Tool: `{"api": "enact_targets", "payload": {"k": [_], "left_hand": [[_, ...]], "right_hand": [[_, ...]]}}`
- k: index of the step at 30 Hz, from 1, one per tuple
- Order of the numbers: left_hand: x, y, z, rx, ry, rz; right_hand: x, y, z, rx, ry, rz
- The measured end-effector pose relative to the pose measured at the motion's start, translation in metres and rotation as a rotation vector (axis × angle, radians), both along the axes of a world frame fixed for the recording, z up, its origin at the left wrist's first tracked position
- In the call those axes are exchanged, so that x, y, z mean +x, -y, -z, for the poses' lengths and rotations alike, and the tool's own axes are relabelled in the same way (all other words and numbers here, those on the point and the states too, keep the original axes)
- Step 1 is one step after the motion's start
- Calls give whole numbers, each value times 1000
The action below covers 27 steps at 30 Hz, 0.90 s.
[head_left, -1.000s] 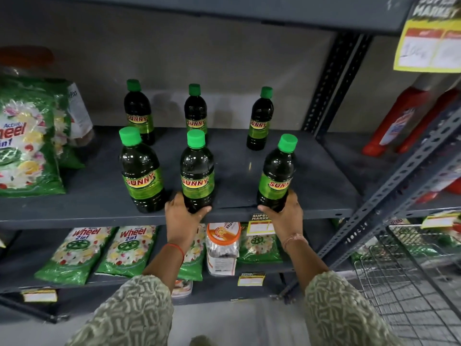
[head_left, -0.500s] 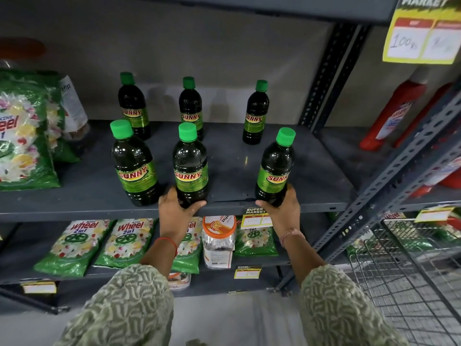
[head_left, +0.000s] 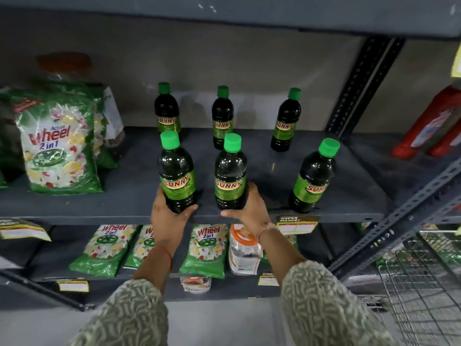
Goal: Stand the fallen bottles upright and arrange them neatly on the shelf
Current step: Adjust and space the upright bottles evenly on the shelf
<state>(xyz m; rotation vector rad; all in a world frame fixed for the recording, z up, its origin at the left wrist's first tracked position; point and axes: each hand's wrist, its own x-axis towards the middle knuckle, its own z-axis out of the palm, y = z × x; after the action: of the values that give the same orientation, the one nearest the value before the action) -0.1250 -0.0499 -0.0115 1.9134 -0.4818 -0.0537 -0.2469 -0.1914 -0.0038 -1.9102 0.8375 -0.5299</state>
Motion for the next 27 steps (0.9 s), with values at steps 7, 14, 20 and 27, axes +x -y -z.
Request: {"api": "enact_targets", "payload": {"k": [7, 14, 20, 27], "left_hand": [[10, -8, 1, -29, -22, -13], [38, -36, -6, 0, 16, -42], [50, -48, -8, 27, 2, -8], [49, -53, -13, 68, -21, 73]], "right_hand": [[5, -4, 10, -80, -3, 59], [5, -5, 8, -69, -11, 66], [5, -5, 6, -60, -24, 73], [4, -10, 7, -94, -52, 74]]}}
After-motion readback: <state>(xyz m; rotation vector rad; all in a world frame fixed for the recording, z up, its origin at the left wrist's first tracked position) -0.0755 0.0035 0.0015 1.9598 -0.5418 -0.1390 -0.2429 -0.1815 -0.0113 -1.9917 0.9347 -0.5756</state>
